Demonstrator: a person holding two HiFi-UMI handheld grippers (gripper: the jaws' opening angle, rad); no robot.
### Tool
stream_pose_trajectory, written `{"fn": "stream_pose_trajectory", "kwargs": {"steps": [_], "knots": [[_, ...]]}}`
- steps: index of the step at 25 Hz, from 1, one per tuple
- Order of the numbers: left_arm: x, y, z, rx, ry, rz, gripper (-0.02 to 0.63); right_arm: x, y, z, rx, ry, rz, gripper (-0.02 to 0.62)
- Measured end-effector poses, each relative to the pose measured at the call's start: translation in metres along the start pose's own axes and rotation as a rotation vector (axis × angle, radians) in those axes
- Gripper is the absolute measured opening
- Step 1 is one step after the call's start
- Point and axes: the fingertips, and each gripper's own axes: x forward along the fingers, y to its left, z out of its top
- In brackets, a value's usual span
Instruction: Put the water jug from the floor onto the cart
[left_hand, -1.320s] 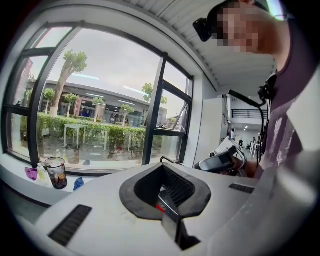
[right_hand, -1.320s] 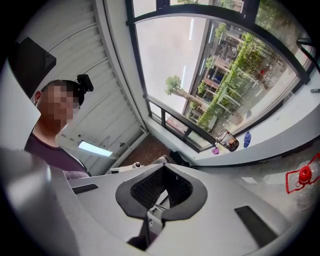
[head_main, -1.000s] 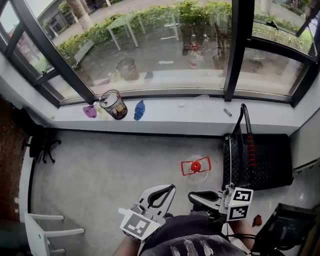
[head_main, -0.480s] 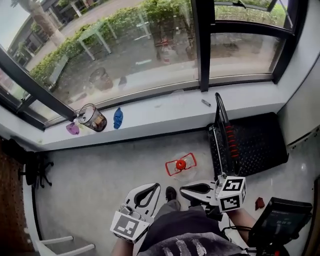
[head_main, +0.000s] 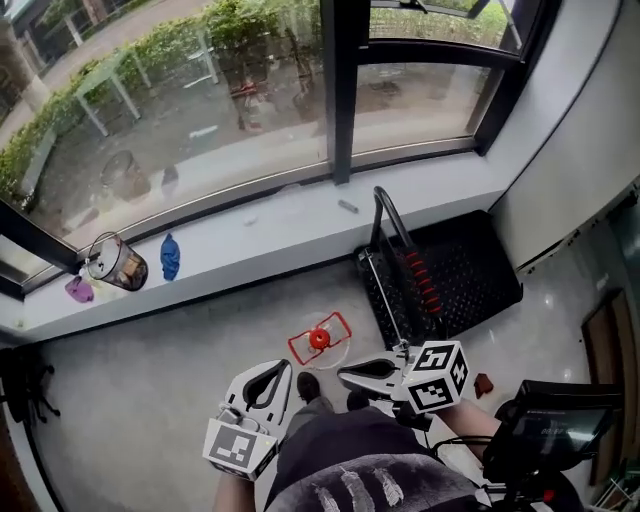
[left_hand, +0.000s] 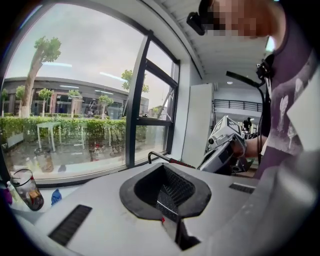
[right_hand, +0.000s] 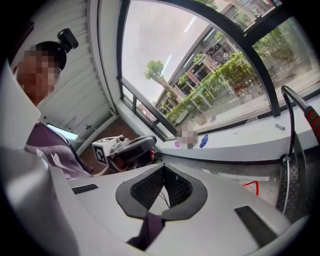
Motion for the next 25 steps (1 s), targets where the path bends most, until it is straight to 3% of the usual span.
{"fn": "stream_pose_trajectory", "kwargs": {"steps": [7, 12, 15, 21, 25], "knots": [[0.019, 0.064, -0.024, -0.039, -0.007, -0.051, -0.009, 0.042, -0.048, 0.014, -0.049, 0.131, -0.192, -0.002], [0.027, 0.108, -0.057, -0.058, 0.063, -0.049, -0.009, 0.069, -0.068, 0.007, -0.157, 0.243, -0.304, -0.002], [0.04, 0.127, -0.083, -0.117, 0.13, -0.033, -0.009, 0.071, -0.103, 0.001, -0.098, 0.276, -0.375, -0.002], [0.075, 0.139, -0.162, -0.326, 0.311, 0.006, -0.009, 0.068, -0.199, -0.032, -0.009, 0.395, -0.505, -0.002], [0.099, 0.14, -0.209, -0.393, 0.402, 0.044, -0.009, 0.071, -0.253, -0.053, 0.055, 0.431, -0.529, -0.002]]}}
